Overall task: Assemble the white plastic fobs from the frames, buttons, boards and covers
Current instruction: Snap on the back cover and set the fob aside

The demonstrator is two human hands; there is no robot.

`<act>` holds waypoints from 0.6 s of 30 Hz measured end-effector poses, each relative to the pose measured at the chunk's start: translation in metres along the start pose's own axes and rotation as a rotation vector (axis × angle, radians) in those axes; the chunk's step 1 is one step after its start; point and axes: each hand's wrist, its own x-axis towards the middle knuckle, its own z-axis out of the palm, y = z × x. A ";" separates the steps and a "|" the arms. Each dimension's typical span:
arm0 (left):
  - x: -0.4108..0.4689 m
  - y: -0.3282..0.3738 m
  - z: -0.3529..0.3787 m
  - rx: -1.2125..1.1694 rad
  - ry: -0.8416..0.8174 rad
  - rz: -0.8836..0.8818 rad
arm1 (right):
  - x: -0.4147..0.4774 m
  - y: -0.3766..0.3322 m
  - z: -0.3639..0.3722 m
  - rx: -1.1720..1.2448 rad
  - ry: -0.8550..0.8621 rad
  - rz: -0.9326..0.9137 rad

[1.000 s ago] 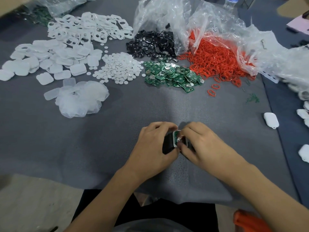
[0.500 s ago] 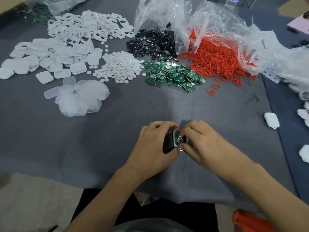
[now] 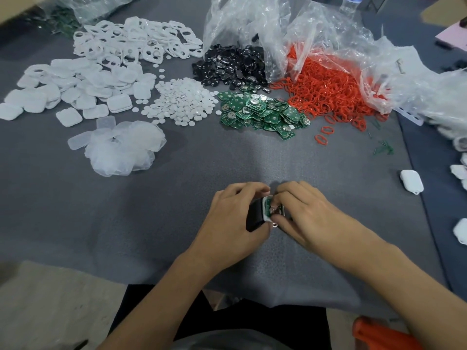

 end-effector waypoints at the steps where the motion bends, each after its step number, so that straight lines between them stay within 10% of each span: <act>1: 0.000 0.000 0.000 -0.002 -0.002 -0.001 | -0.001 0.000 0.000 -0.010 -0.010 0.004; 18: 0.000 0.002 -0.002 -0.021 -0.016 -0.008 | -0.004 0.004 0.010 -0.081 0.071 -0.031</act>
